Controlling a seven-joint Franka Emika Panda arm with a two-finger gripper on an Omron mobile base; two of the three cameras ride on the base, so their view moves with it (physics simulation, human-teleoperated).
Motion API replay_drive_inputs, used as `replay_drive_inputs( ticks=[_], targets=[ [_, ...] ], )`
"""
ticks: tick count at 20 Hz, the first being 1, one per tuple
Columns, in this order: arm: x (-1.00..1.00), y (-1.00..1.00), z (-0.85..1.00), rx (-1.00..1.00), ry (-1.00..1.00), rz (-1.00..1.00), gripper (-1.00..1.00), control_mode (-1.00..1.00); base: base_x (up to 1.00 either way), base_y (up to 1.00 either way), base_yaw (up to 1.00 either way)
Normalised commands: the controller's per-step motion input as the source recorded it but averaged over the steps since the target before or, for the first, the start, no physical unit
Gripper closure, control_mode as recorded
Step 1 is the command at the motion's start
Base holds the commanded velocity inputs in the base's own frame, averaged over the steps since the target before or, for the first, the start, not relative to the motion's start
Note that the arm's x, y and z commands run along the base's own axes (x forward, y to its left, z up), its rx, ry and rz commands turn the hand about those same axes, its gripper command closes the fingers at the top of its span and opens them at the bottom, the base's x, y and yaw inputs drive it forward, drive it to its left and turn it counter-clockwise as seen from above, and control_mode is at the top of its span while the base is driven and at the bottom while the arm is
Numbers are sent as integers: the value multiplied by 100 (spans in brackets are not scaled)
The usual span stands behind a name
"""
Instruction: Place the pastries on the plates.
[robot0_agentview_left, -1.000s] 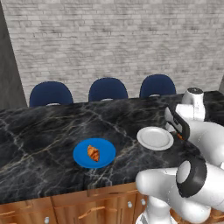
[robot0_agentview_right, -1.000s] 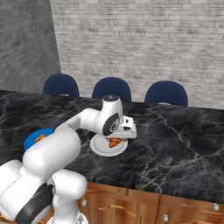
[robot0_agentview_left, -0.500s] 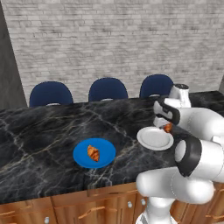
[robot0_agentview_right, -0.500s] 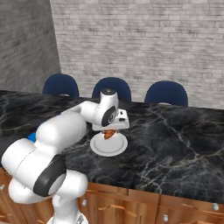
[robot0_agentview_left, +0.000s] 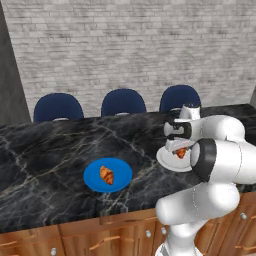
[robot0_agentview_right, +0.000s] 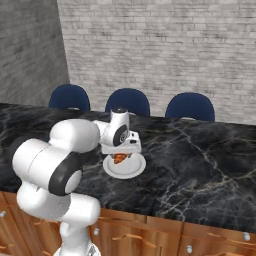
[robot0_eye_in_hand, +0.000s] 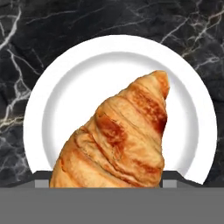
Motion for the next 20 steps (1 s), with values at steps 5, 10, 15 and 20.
replay_drive_inputs(
  ticks=[5,10,15,20],
  targets=[
    [20,-1,-41,4,19,0,100,-100,0,0,0],
    [12,3,-42,8,15,0,-100,-100,0,0,0],
    [7,0,-4,0,1,0,-100,-100,0,0,0],
    [7,-5,0,0,0,0,-100,-100,0,0,0]
  ],
)
